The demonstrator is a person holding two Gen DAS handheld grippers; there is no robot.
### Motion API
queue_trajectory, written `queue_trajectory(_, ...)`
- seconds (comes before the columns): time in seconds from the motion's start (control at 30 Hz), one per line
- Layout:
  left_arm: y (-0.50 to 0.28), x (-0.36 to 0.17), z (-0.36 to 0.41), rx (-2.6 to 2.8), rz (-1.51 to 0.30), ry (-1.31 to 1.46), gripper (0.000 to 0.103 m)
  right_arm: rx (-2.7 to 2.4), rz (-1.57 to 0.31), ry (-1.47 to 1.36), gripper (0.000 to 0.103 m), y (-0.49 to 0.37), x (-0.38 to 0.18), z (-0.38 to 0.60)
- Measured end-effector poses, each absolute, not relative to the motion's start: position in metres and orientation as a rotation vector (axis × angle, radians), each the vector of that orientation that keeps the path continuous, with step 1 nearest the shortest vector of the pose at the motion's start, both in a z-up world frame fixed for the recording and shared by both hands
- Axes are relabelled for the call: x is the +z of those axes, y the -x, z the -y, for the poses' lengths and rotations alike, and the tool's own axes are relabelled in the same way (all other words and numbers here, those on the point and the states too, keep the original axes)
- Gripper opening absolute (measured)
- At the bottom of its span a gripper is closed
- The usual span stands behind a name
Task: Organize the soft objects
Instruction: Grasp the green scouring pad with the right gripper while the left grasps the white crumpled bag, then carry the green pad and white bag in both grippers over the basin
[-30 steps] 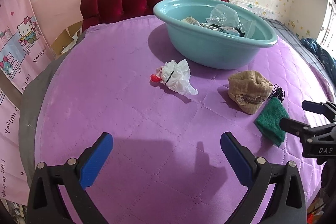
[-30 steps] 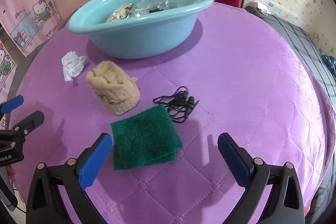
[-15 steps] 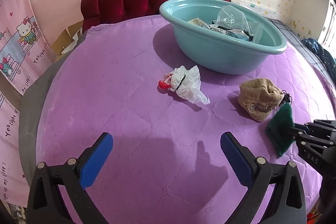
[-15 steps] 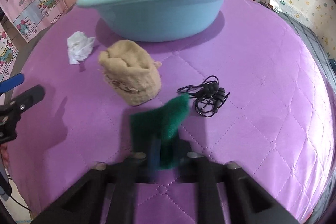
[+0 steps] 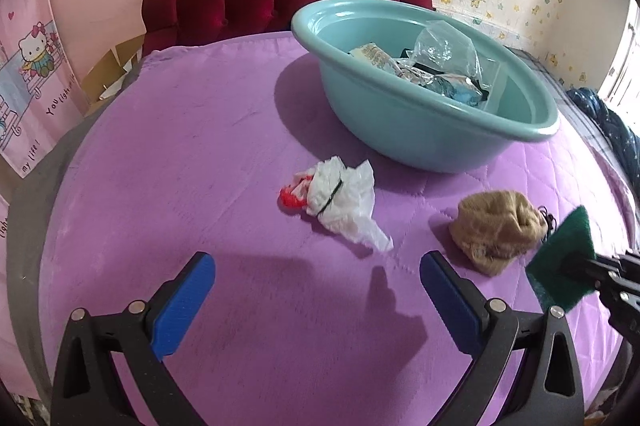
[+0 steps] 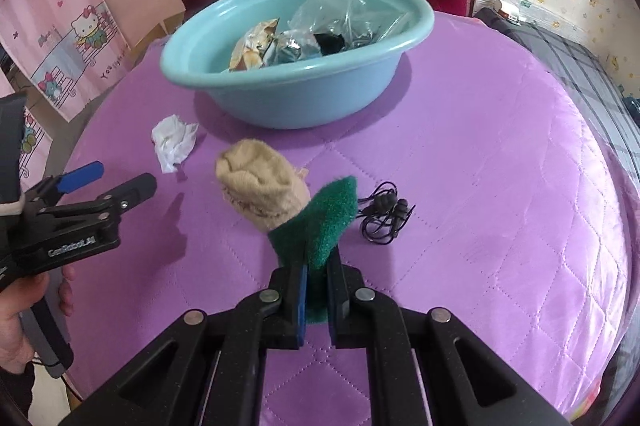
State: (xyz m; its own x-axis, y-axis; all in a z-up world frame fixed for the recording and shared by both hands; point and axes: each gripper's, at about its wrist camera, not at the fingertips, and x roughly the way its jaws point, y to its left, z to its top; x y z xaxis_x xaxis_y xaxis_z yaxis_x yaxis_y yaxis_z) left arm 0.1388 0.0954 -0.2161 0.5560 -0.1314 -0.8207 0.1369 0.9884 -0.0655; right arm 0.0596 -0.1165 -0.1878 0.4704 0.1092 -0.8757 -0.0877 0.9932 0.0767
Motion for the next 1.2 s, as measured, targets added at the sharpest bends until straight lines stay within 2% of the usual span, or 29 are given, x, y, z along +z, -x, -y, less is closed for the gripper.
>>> queue_trajectory(0.37,-0.172,-0.226,-0.090,-0.169,-0.972,0.028,0.101,0.103,-1.078,-0.032,0.006,-0.064,-0.193,0.111)
queue_trajectory(0.43,-0.174,-0.227,-0.090,-0.180,-0.986,0.034,0.081,0.100,-1.076,-0.037,0.006,-0.065,-0.193,0.111)
queue_trajectory(0.47,-0.175,-0.229,-0.089,-0.183,-1.001,0.036,0.058,0.098,-1.075,-0.041,0.006,-0.065,-0.192,0.111)
queue_trajectory(0.5,-0.176,-0.231,-0.088,-0.185,-1.015,0.033,0.040,0.097,-1.074,-0.042,0.006,-0.064,-0.192,0.112)
queue_trajectory(0.57,-0.176,-0.233,-0.087,-0.226,-1.038,0.054,0.020,0.096,-1.071,-0.042,0.006,-0.063,-0.191,0.113)
queue_trajectory(0.6,-0.175,-0.233,-0.088,-0.235,-1.038,0.060,0.017,0.094,-1.069,-0.043,0.006,-0.062,-0.190,0.114)
queue_trajectory(0.8,-0.158,-0.228,-0.088,-0.252,-1.030,0.054,0.010,0.096,-1.058,-0.056,0.006,-0.056,-0.186,0.117)
queue_trajectory(1.2,-0.119,-0.203,-0.088,-0.236,-1.014,0.065,0.010,0.145,-1.059,-0.051,0.006,-0.041,-0.180,0.120)
